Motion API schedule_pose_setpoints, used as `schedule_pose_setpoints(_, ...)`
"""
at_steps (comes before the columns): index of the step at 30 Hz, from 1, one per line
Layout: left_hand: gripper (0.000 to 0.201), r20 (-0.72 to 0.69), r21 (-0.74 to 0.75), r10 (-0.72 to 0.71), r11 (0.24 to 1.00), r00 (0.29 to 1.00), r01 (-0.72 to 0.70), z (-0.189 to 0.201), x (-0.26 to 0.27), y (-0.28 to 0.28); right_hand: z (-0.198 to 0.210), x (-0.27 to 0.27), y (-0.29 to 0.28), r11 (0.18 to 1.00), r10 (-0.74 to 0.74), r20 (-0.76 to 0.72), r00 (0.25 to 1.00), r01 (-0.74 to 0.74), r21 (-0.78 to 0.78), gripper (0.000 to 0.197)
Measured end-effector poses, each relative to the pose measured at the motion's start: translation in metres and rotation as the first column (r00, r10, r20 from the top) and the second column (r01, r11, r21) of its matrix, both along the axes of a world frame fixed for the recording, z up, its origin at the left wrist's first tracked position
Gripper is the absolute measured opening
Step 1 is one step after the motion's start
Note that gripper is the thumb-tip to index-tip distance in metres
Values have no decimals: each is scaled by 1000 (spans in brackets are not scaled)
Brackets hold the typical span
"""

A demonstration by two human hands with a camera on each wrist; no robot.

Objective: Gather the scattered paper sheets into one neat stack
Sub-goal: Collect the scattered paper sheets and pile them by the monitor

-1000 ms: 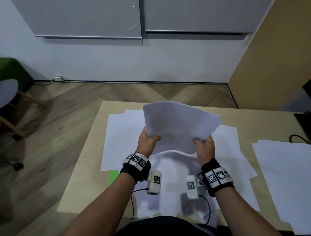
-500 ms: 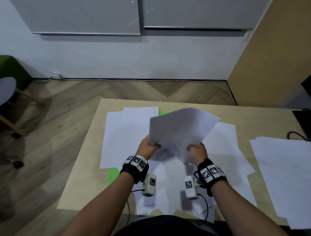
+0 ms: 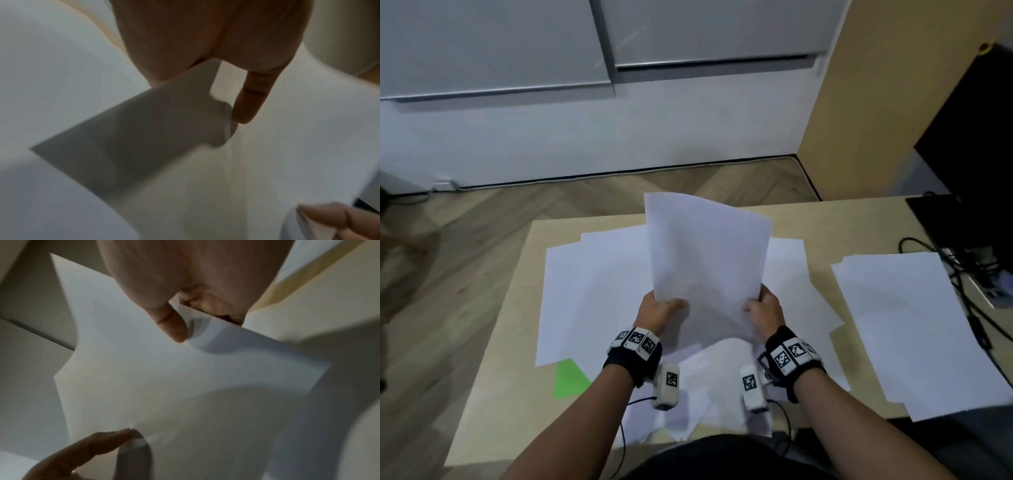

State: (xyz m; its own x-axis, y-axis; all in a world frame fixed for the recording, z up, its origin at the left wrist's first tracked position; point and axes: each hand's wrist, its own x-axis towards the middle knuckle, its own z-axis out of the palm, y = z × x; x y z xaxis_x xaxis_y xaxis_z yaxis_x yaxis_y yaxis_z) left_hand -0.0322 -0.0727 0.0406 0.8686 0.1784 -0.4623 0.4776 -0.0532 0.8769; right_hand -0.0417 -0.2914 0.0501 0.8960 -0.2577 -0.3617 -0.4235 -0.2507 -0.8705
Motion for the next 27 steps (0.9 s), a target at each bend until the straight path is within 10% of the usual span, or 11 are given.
schedule_pose_setpoints(9,20,-33,-19,-215,977,976,214,-8,14,-152,-3,-11,-143,972,-227,95,969,220,83,19)
schedule_pose_setpoints(27,74,-252,51,-735,640,630,767,-67,0,-379,-76,-48,-381,810,-438,-177,882,301,-504,52)
